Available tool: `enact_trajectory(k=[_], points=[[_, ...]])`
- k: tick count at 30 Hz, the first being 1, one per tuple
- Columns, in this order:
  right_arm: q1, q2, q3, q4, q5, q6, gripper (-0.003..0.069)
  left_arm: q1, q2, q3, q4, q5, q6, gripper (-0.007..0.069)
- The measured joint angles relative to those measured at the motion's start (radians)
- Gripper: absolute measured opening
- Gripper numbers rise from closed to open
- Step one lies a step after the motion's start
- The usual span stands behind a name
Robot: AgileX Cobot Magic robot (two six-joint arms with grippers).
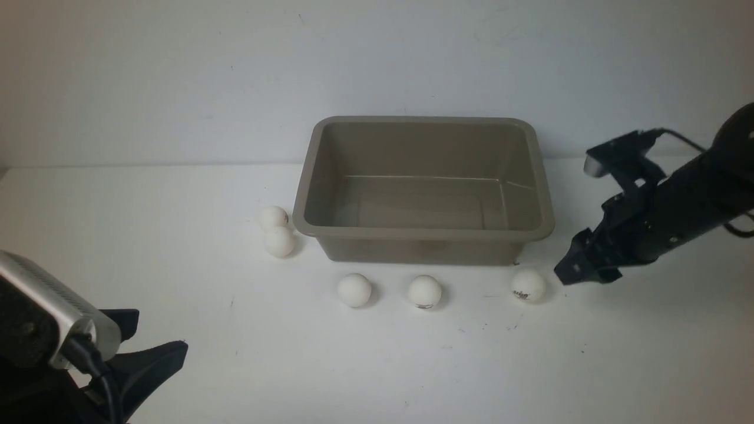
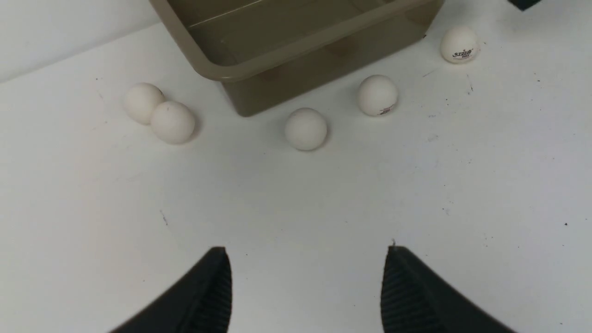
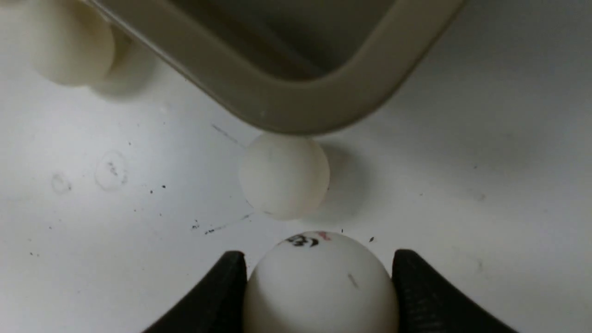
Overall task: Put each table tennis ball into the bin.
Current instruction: Use the right arm to clamp the table tennis ball closest to it, then use the right arm to put the table tennis ball into the box
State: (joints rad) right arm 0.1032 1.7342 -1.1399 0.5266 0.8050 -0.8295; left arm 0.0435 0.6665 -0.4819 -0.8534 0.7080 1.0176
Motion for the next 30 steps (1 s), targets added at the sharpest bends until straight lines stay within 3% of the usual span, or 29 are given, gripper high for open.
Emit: enact_trajectory(k=[9,14,22,30], points=[[0.0,-0.03,-0.147,0.09,0.082,0.0,0.0361,0.0,0.0,0.0,0.0,0.0,0.0,0.0394],[0.0,0.076,-0.417,0.188,0.165,0.033,0.0361,0.0,0.0,0.0,0.0,0.0,0.0,0.0394],[0.0,0.321,-0.666,0.194,0.321,0.078,0.0361,0.0,0.0,0.0,0.0,0.0,0.0,0.0394],[0.011,0.425,-0.742,0.181,0.415,0.078,0.0365,0.0,0.0,0.0,0.0,0.0,0.0,0.0394]])
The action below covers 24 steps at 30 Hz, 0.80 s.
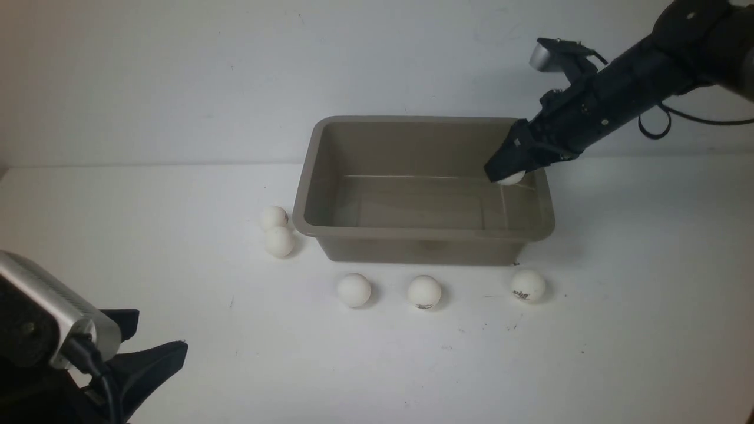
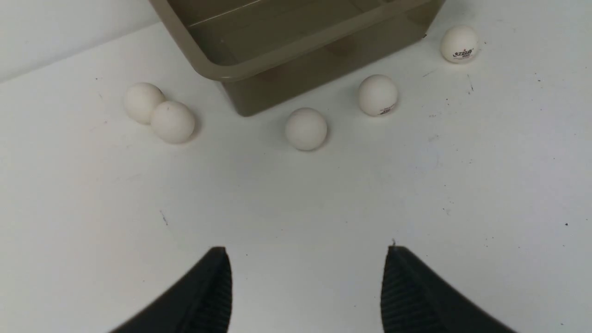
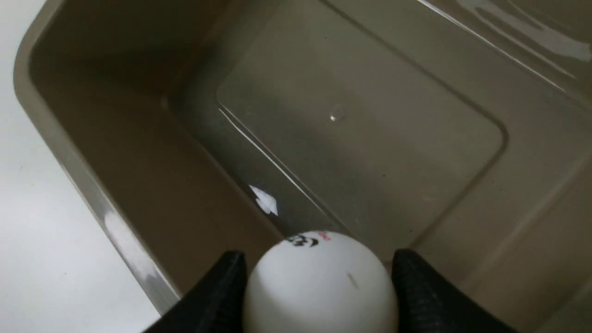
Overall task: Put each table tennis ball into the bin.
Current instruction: Use the right arm to put the table tennis ball into the box
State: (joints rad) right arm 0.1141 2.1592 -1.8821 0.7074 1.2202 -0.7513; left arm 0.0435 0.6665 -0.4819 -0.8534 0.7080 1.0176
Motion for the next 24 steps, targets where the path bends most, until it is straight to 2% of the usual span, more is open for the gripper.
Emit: enact_trajectory(k=[3,6,9,17,22,24], points=[[0.011,0.0,-0.006,-0.001,-0.008,0.001,0.0439,0.0,0.0,0.0,0.0,0.0,0.0,0.0394],[0.02,0.0,-0.006,-0.01,-0.017,0.007,0.0566,0.0,0.0,0.0,0.0,0.0,0.0,0.0394],[0.021,-0.002,-0.006,-0.033,-0.021,0.007,0.0607,0.0,0.0,0.0,0.0,0.0,0.0,0.0394],[0.021,-0.103,-0.006,-0.082,-0.057,-0.018,0.0527,0.0,0.0,0.0,0.0,0.001,0.0,0.0394],[0.021,-0.174,-0.006,-0.115,-0.083,-0.019,0.0519,0.0,0.0,0.0,0.0,0.001,0.0,0.0394],[0.021,-0.227,-0.006,-0.164,-0.087,-0.006,0.0516,0.0,0.0,0.0,0.0,0.001,0.0,0.0394]])
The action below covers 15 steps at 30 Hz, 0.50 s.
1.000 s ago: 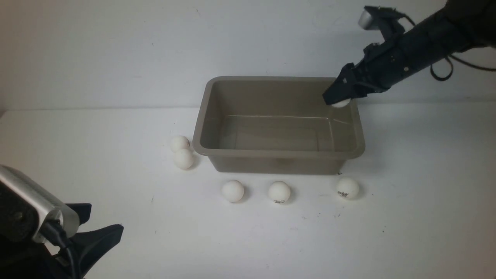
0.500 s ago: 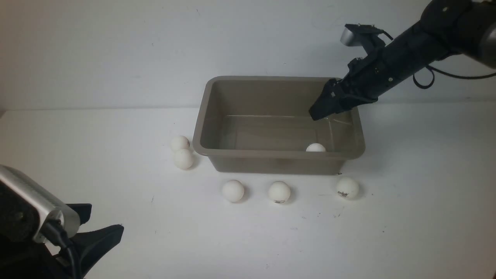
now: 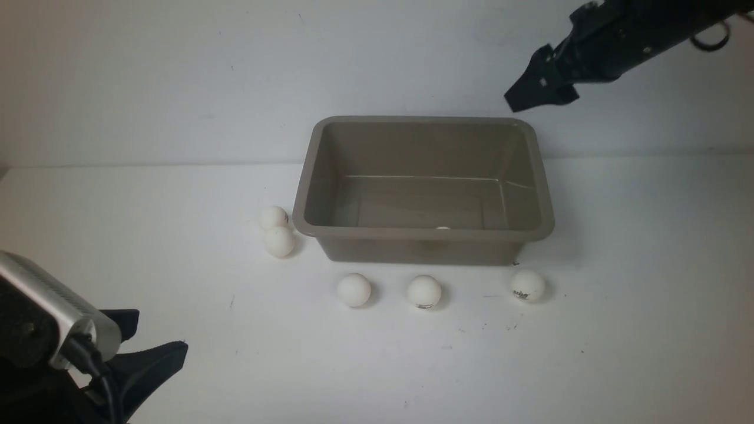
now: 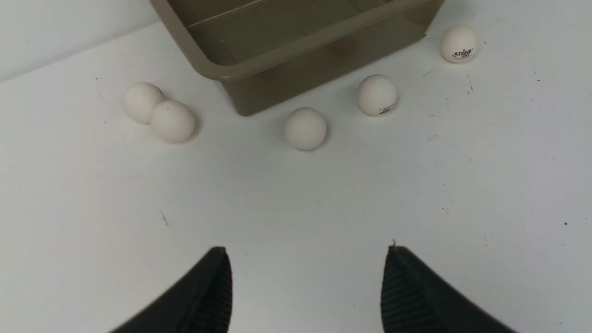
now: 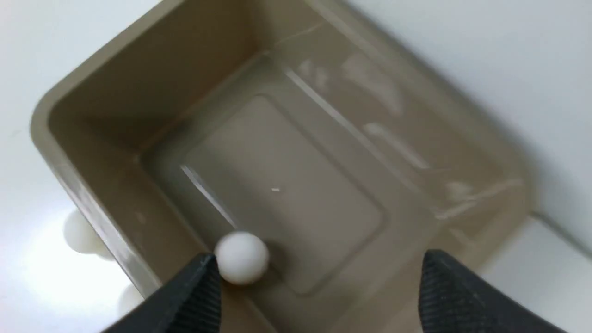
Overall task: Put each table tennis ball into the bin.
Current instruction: Use the right arm to clamp the table tennis ball closest to it
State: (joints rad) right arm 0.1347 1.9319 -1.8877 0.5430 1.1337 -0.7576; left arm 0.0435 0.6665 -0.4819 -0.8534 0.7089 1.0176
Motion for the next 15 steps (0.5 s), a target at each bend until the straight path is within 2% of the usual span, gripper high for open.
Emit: enact_trajectory(k=[5,8,15], points=[[0.0,-0.101,0.0,-0.128,0.024,0.065,0.0515,0.0,0.0,0.0,0.0,0.0,0.0,0.0394],[0.0,-0.179,0.0,-0.207,0.103,0.137,0.0515,0.0,0.0,0.0,0.0,0.0,0.0,0.0394],[0.0,-0.24,0.0,-0.223,0.128,0.172,0.0515,0.0,0.0,0.0,0.0,0.0,0.0,0.0394]])
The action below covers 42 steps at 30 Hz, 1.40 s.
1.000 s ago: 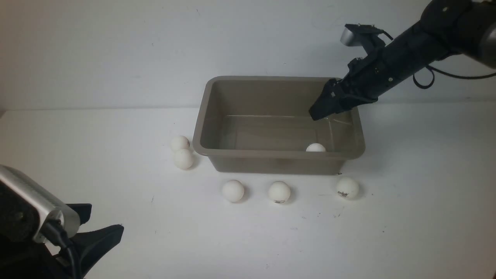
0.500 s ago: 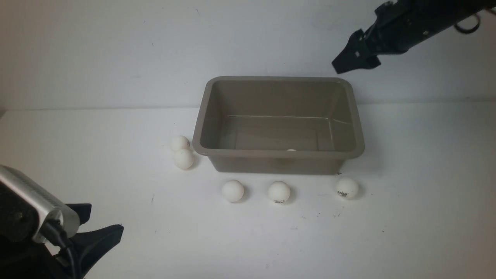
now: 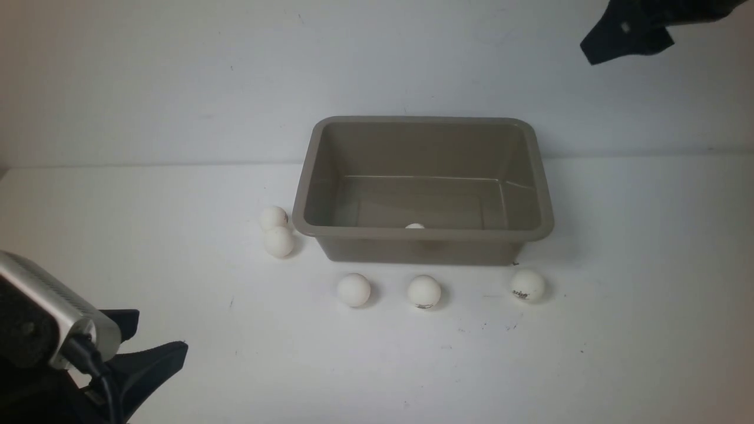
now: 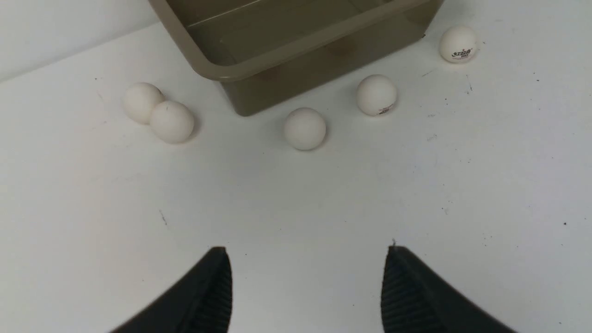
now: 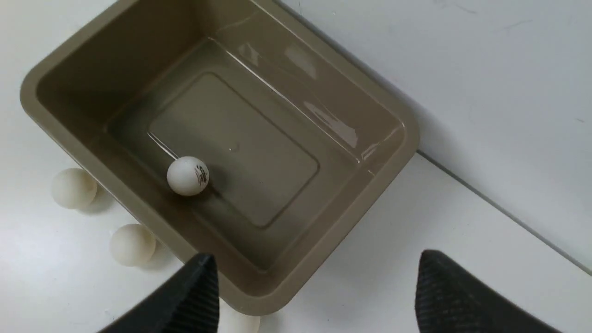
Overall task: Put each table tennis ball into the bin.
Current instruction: Use the right arm to clamp the table tennis ball closest to it
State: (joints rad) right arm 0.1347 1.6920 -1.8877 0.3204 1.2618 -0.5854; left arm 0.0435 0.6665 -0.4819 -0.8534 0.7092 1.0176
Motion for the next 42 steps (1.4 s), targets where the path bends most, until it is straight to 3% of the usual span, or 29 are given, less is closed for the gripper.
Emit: enact_trajectory(k=[13,23,32,42], points=[[0.0,-0.129,0.059,-0.037,0.004,0.057,0.0515,0.0,0.0,0.0,-0.001,0.0,0.0,0.0394],[0.0,-0.264,0.462,0.003,-0.002,0.083,0.0515,0.0,0.0,0.0,-0.007,0.0,0.0,0.0394],[0.0,-0.25,0.771,0.116,-0.288,-0.009,0.0515,0.0,0.0,0.0,-0.008,0.0,0.004,0.0394],[0.089,-0.121,0.793,0.107,-0.414,-0.026,0.0515,0.0,0.0,0.0,-0.01,0.0,0.007,0.0394]])
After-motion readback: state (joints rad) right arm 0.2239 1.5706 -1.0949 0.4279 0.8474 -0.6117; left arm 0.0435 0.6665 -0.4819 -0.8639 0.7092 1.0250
